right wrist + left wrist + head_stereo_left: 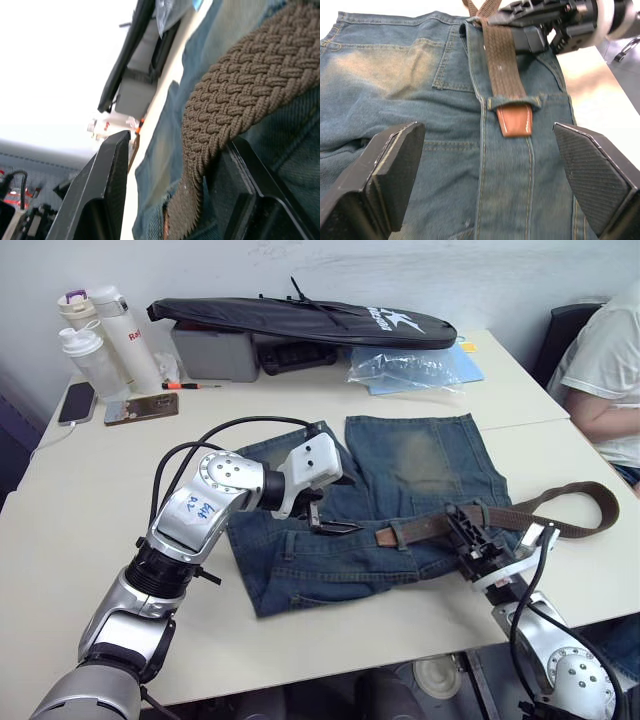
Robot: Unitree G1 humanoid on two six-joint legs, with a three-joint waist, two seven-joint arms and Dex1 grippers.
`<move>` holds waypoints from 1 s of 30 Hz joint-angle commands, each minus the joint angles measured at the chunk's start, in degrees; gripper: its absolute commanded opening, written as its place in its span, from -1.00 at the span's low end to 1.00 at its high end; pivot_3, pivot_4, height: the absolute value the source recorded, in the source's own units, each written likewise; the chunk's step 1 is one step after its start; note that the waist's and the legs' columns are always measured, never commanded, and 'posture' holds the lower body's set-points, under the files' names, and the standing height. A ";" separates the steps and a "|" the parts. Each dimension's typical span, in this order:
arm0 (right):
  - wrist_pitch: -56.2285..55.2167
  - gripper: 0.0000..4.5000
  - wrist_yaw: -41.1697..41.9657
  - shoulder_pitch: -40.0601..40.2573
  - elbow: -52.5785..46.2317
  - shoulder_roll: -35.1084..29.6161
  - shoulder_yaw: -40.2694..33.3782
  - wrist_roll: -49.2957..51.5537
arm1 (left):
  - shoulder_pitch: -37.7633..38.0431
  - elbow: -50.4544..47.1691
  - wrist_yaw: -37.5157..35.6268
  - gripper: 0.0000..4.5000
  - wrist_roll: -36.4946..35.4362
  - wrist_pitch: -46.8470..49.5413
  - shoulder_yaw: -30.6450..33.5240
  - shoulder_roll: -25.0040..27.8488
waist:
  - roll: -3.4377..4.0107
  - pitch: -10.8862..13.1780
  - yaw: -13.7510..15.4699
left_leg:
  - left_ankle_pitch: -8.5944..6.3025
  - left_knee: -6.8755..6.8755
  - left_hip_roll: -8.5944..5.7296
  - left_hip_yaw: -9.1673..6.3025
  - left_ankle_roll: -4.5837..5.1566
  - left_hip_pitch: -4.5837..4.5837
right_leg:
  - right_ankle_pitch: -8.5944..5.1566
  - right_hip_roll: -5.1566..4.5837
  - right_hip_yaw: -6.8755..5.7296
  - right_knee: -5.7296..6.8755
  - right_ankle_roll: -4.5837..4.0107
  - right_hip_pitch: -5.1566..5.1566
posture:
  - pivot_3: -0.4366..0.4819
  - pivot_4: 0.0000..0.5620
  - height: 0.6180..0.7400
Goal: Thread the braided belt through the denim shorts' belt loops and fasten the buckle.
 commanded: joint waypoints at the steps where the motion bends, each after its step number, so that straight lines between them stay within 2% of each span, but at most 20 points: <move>1: -1.54 -0.40 1.07 -0.89 -0.43 -0.62 -0.53 1.84 | -1.04 -0.40 -0.25 1.00 0.32 -0.96 1.01 0.73 | 0.00 0.00 -0.04 | 0.00 0.00 0.00 0.00 0.01 0.00 | 0.00 0.01 0.02 -0.01 0.00 0.00 | -0.05 -0.47 -0.55; 2: -1.54 -0.72 1.10 -0.86 -0.31 -0.58 -0.36 2.05 | -1.02 -0.42 -0.25 1.00 0.34 -0.93 1.05 0.80 | 0.01 0.01 -0.05 | -0.01 -0.01 0.01 0.00 0.02 0.00 | 0.00 0.02 0.03 -0.01 0.00 0.00 | -0.05 -0.47 -0.55; 4: -1.26 -0.98 0.67 -0.54 0.07 -0.71 0.26 1.87 | -0.97 -0.54 -0.23 1.00 0.35 -0.81 1.09 0.94 | 0.01 0.01 -0.09 | -0.01 -0.01 0.01 0.01 0.02 0.00 | 0.00 0.03 0.03 -0.01 0.01 0.00 | -0.05 -0.47 -0.55; 8: -0.49 -0.98 0.05 -0.14 0.66 -0.27 2.00 1.30 | -0.76 -0.81 -0.08 1.00 0.26 -0.66 1.08 1.16 | 0.01 0.00 -0.08 | -0.01 0.00 0.02 0.01 0.02 0.01 | 0.00 0.03 0.04 0.00 0.01 0.00 | -0.05 -0.47 -0.55; 16: 1.61 -0.98 -1.44 1.39 -1.02 1.27 10.85 -3.47 | -0.50 -1.19 0.31 1.00 0.03 -0.34 1.14 1.07 | 0.01 -0.02 -0.19 | -0.01 -0.02 0.04 0.01 0.02 0.03 | 0.00 0.05 0.06 0.00 0.01 0.00 | -0.05 -0.47 -0.55; 21: 1.54 -0.98 -0.71 0.97 -2.07 1.58 16.26 -9.98 | -0.18 -1.47 0.49 1.00 -0.10 -0.14 1.07 0.96 | -0.09 -0.07 -0.47 | -0.01 -0.10 0.14 0.02 0.02 0.11 | 0.00 0.19 0.12 0.00 0.01 0.00 | -0.05 -0.47 -0.55; 28: 2.59 -0.98 0.00 0.43 -3.78 -0.09 18.36 -14.47 | -0.01 -1.34 0.58 1.00 -0.11 -0.30 0.77 0.81 | -0.17 -0.13 -1.52 | -0.01 -0.21 0.29 0.01 0.01 0.19 | 0.00 0.38 0.19 -0.01 0.01 0.01 | -0.05 -0.47 -0.55; 30: 3.70 -0.63 -0.37 0.50 -5.02 -0.95 17.94 -12.78 | 0.04 -1.22 0.51 1.00 -0.08 -0.45 0.64 0.76 | -0.16 -0.12 -1.53 | -0.01 -0.27 0.30 0.01 0.01 0.19 | 0.00 0.40 0.21 -0.01 0.00 0.00 | -0.05 -0.47 -0.55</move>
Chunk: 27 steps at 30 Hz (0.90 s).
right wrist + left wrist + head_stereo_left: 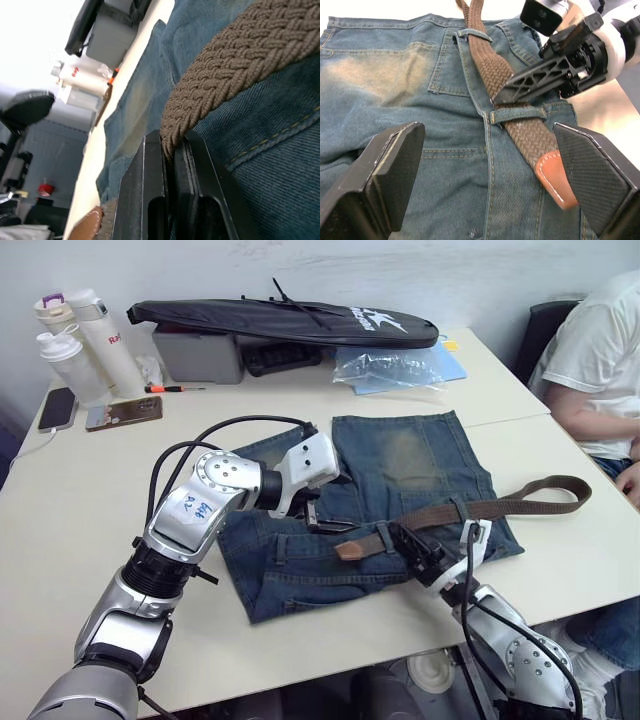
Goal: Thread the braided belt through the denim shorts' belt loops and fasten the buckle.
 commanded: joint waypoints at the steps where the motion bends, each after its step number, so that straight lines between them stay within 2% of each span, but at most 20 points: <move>1: 3.54 -0.50 -0.19 0.59 -2.67 -1.34 1.79 2.01 | 0.00 -1.13 -0.07 1.00 -0.06 -0.62 0.57 -0.06 | 0.03 0.02 0.06 | 0.00 -0.02 0.01 0.00 -0.01 0.00 | 0.00 0.01 0.00 -0.01 0.00 -0.01 | -0.05 -0.47 -0.55; 4: 5.64 0.00 -0.55 0.77 -5.44 -4.80 0.74 2.83 | 0.02 -0.97 -0.40 1.00 -0.09 -0.78 0.30 -0.10 | 0.07 0.04 0.12 | 0.01 0.00 0.01 -0.01 -0.02 -0.01 | 0.00 0.01 0.00 -0.01 0.00 -0.03 | -0.05 -0.47 -0.55; 5: 6.26 0.22 -0.82 0.91 -6.31 -6.09 0.30 3.30 | 0.03 -0.92 -0.57 1.00 -0.09 -0.84 0.20 -0.07 | 0.07 0.04 0.16 | 0.01 0.03 0.00 -0.01 -0.02 -0.02 | 0.00 0.00 0.03 -0.02 0.00 -0.02 | -0.05 -0.47 -0.55; 7: 8.40 0.54 -0.64 1.97 -9.77 -11.79 -1.10 3.33 | 0.10 -0.82 -1.43 1.00 -0.19 -0.91 -0.01 0.42 | 0.10 0.07 0.26 | 0.01 0.09 -0.05 -0.02 -0.02 -0.05 | 0.00 0.00 0.08 -0.02 0.00 -0.01 | -0.05 -0.47 -0.55; 9: 9.84 0.98 -1.10 2.77 -12.30 -16.74 -2.76 4.28 | 0.19 -0.69 -2.20 1.00 -0.05 -1.09 -0.17 1.00 | 0.10 0.07 0.68 | 0.00 0.12 -0.14 -0.06 -0.01 -0.08 | 0.00 -0.02 0.16 -0.06 0.00 0.02 | -0.05 -0.47 -0.55; 13: 13.35 0.98 0.25 4.66 -17.08 -27.14 -5.39 8.46 | 0.20 -0.04 -3.52 1.00 0.23 -1.62 -0.37 1.83 | -0.05 0.21 1.50 | -0.01 0.28 -0.16 -0.06 0.02 -0.17 | 0.01 0.00 0.22 -0.16 0.02 0.06 | -0.05 -0.47 -0.55; 16: 14.32 0.98 3.19 5.58 -19.17 -34.45 -8.04 6.30 | 0.08 0.24 -4.04 1.00 0.26 -1.91 -0.38 1.87 | -0.10 0.26 1.65 | 0.00 0.36 -0.17 -0.06 0.05 -0.25 | 0.02 0.06 0.24 -0.24 0.04 0.13 | -0.05 -0.47 -0.55; 20: 13.39 0.98 14.52 5.78 -24.07 -46.27 -12.57 0.69 | 0.84 -0.77 -6.69 1.00 -1.13 -0.67 -0.10 3.54 | 0.08 0.36 1.65 | 0.00 0.38 -0.22 -0.08 0.13 -0.34 | 0.08 0.07 0.37 -0.42 0.16 0.14 | -0.05 -0.47 -0.55; 23: 11.35 0.98 22.63 5.33 -26.44 -54.29 -13.34 -6.37 | 1.85 -1.11 -9.47 1.00 -1.52 -0.78 0.05 6.27 | 0.03 0.39 1.45 | 0.01 0.21 -0.16 -0.11 0.20 -0.26 | 0.09 0.19 0.39 -0.66 0.16 0.26 | -0.05 -0.47 -0.55; 27: 10.02 0.98 26.35 2.44 -27.24 -56.66 -13.86 -7.19 | 4.19 -2.59 -11.88 1.00 -2.51 -4.56 1.27 7.64 | -0.01 0.43 1.56 | 0.13 -0.11 -0.16 -0.14 0.31 -0.18 | 0.09 0.26 0.37 -0.92 0.15 0.42 | -0.05 -0.47 -0.55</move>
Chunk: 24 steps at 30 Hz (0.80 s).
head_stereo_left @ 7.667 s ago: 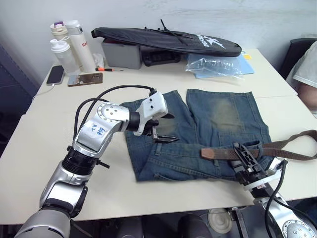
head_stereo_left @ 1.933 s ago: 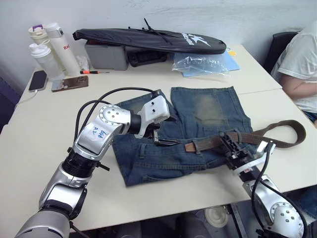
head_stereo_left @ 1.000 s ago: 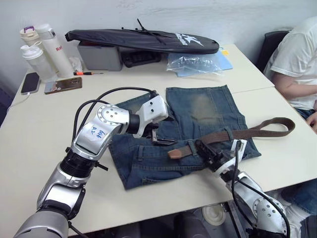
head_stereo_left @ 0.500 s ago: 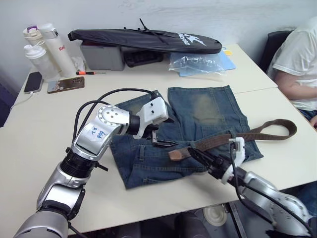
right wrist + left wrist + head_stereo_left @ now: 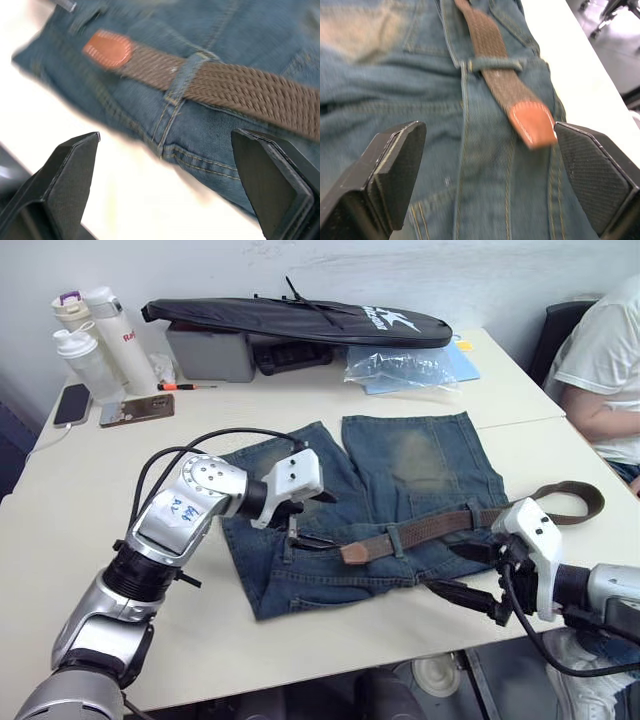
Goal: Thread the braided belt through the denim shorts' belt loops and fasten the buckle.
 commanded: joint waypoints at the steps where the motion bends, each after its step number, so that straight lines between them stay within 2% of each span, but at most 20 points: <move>1: -2.09 0.98 3.82 -3.55 -2.72 -1.75 -1.31 -0.92 | 3.13 -3.76 -3.57 1.00 -1.50 -7.77 2.20 1.23 | 0.01 0.01 0.09 | 0.00 -0.02 0.00 -0.04 0.00 -0.01 | 0.00 -0.02 0.01 0.00 0.00 0.00 | -0.05 -0.47 -0.55; 3: -1.56 0.98 5.05 -5.07 -3.21 -3.15 0.09 -1.84 | 5.98 -5.41 -5.26 1.00 -1.16 -13.92 2.26 1.45 | 0.07 0.02 0.14 | 0.00 -0.02 -0.01 -0.08 -0.02 -0.03 | 0.00 -0.06 0.00 -0.03 0.00 -0.01 | -0.05 -0.47 -0.55; 6: 0.12 0.98 4.68 -5.83 -3.05 -4.51 1.37 -2.66 | 9.36 -3.49 -5.61 1.00 6.04 -30.75 -0.18 2.13 | 0.07 0.02 0.66 | -0.01 -0.03 -0.04 -0.09 -0.05 -0.02 | 0.00 -0.15 -0.03 -0.06 -0.01 0.04 | -0.05 -0.47 -0.55; 10: 2.03 0.98 2.74 -6.41 -2.84 -4.30 2.39 -3.19 | 9.83 2.96 -2.09 1.00 13.09 -45.95 -1.38 -0.06 | 0.06 0.03 1.59 | 0.00 0.12 -0.08 -0.04 -0.01 -0.03 | 0.01 -0.18 0.03 -0.10 -0.01 0.11 | -0.05 -0.47 -0.55; 13: 3.45 0.98 1.80 -6.61 -2.90 -4.03 2.23 -2.78 | 9.28 6.39 0.36 1.00 16.18 -52.00 -1.87 -1.93 | 0.06 0.03 1.56 | -0.02 0.19 -0.08 -0.03 0.05 -0.01 | 0.00 -0.24 0.07 -0.11 -0.01 0.18 | -0.05 -0.47 -0.55; 15: 4.23 0.98 0.85 -6.33 -3.12 -3.42 1.49 -2.42 | 8.04 8.45 2.61 1.00 18.14 -55.37 -3.08 -5.08 | 0.07 0.02 1.62 | -0.04 0.24 -0.08 -0.04 0.09 -0.02 | 0.01 -0.25 0.07 -0.10 -0.01 0.18 | -0.05 -0.47 -0.55; 24: 7.85 0.98 -3.64 -3.60 -5.52 -1.63 -4.43 1.06 | 3.85 16.42 4.96 1.00 21.74 -63.62 -5.26 -11.55 | 0.10 0.01 1.51 | -0.29 0.57 -0.10 -0.07 0.53 -0.07 | 0.03 -0.19 0.00 0.03 0.05 0.19 | -0.05 -0.47 -0.55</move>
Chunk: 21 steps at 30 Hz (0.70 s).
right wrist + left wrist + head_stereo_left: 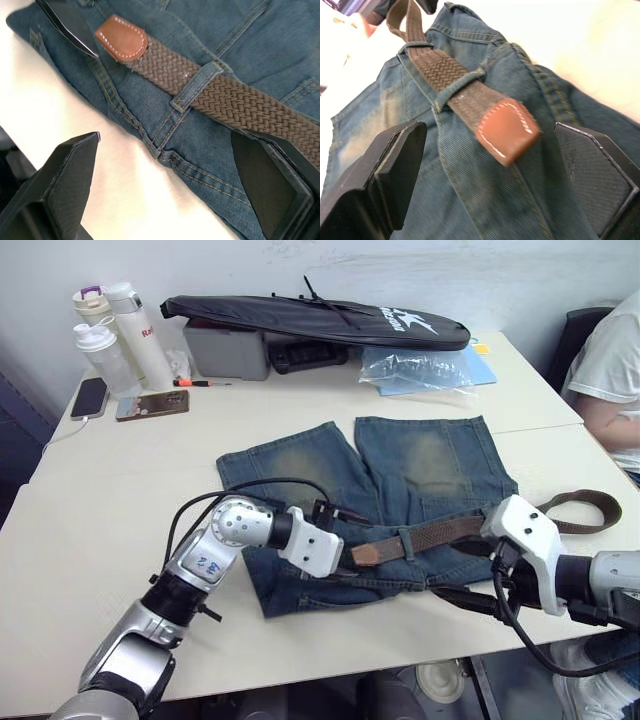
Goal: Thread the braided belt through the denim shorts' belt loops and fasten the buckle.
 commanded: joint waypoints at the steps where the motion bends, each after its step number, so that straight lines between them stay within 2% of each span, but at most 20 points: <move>1: 1.15 0.98 -2.02 0.42 -2.58 0.50 -3.86 2.04 | -2.26 1.71 1.17 1.00 0.94 -3.66 -0.42 -1.30 | 0.00 0.00 -0.02 | 0.00 0.01 0.01 0.00 0.00 0.00 | 0.00 0.02 -0.01 0.00 0.00 0.01 | -0.05 -0.47 -0.55; 2: 1.52 0.98 -2.64 0.56 -2.80 0.49 -4.38 2.62 | -2.76 2.69 0.98 1.00 0.96 -4.39 -0.63 -1.66 | 0.01 0.00 -0.03 | 0.00 0.01 0.02 0.00 0.00 0.02 | 0.00 0.03 -0.02 -0.01 0.00 0.05 | -0.05 -0.47 -0.55; 3: 1.78 1.00 -3.23 0.66 -3.00 0.45 -4.83 3.25 | -3.20 3.63 0.81 0.76 0.99 -4.93 -0.79 -1.97 | 0.01 0.00 -0.01 | 0.00 0.02 0.02 0.01 0.00 0.04 | 0.00 0.02 -0.04 -0.01 0.00 0.10 | -0.05 -0.47 -0.55; 6: 2.30 1.00 -4.54 0.82 -3.37 0.28 -5.75 4.84 | -4.08 5.64 0.68 0.29 1.57 -6.63 -1.20 -2.42 | 0.01 0.00 -0.04 | -0.01 0.05 0.00 0.01 0.01 0.04 | 0.00 0.02 -0.05 -0.02 0.00 0.14 | -0.05 -0.47 -0.55; 9: 2.87 1.00 -5.97 0.89 -3.58 -0.24 -6.09 5.67 | -4.79 7.53 -0.06 -0.28 1.42 -7.99 -1.67 -2.74 | 0.01 0.00 -0.01 | -0.02 0.07 0.00 0.00 0.03 0.03 | 0.00 0.02 -0.05 -0.02 0.00 0.14 | -0.05 -0.47 -0.55; 12: 3.42 1.00 -7.36 1.03 -3.59 -0.63 -5.62 4.20 | -5.38 8.29 -0.52 -0.87 0.42 -7.68 -1.21 -2.95 | 0.01 0.00 0.02 | -0.02 0.08 0.00 0.00 0.03 0.02 | 0.00 0.02 -0.06 -0.02 0.00 0.14 | -0.05 -0.47 -0.55; 13: 3.33 1.00 -8.32 1.02 -3.08 -0.49 -4.26 2.17 | -5.58 8.31 -0.75 -0.98 -0.22 -7.09 -0.84 -2.93 | 0.01 0.00 0.02 | -0.02 0.09 0.00 -0.01 0.03 0.02 | 0.00 0.02 -0.07 -0.02 0.00 0.14 | -0.05 -0.47 -0.55; 16: 1.55 1.00 -11.20 0.25 -0.57 2.29 -0.52 -2.78 | -6.01 8.21 -0.67 -0.98 -0.86 -6.06 0.01 -2.78 | 0.04 -0.02 -0.08 | -0.03 0.10 0.00 -0.01 0.05 0.02 | 0.00 0.01 -0.07 -0.03 0.00 0.16 | -0.05 -0.47 -0.55; 18: 1.06 0.75 -13.24 -1.19 2.23 5.80 1.71 -3.23 | -6.29 8.36 -0.61 -1.00 -0.59 -6.28 0.38 -2.40 | -0.02 0.01 -0.12 | -0.04 0.11 0.02 -0.02 0.06 0.03 | 0.00 0.04 -0.09 -0.04 0.00 0.16 | -0.05 -0.47 -0.55; 20: 2.18 0.41 -13.60 -2.16 4.15 7.37 4.33 -4.10 | -6.45 8.85 -0.67 -1.00 -0.35 -6.54 0.68 -1.93 | 0.10 0.00 -0.10 | -0.04 0.15 0.02 -0.01 0.06 0.01 | 0.00 0.07 -0.07 -0.02 0.00 0.14 | -0.05 -0.47 -0.55; 21: 2.83 0.17 -13.44 -2.40 4.74 7.40 5.68 -4.96 | -6.49 9.09 -0.63 -1.00 -0.35 -6.47 0.86 -1.79 | 0.15 -0.01 -0.09 | -0.04 0.14 0.00 -0.01 0.06 0.01 | 0.00 0.07 -0.05 -0.01 0.00 0.14 | -0.05 -0.47 -0.55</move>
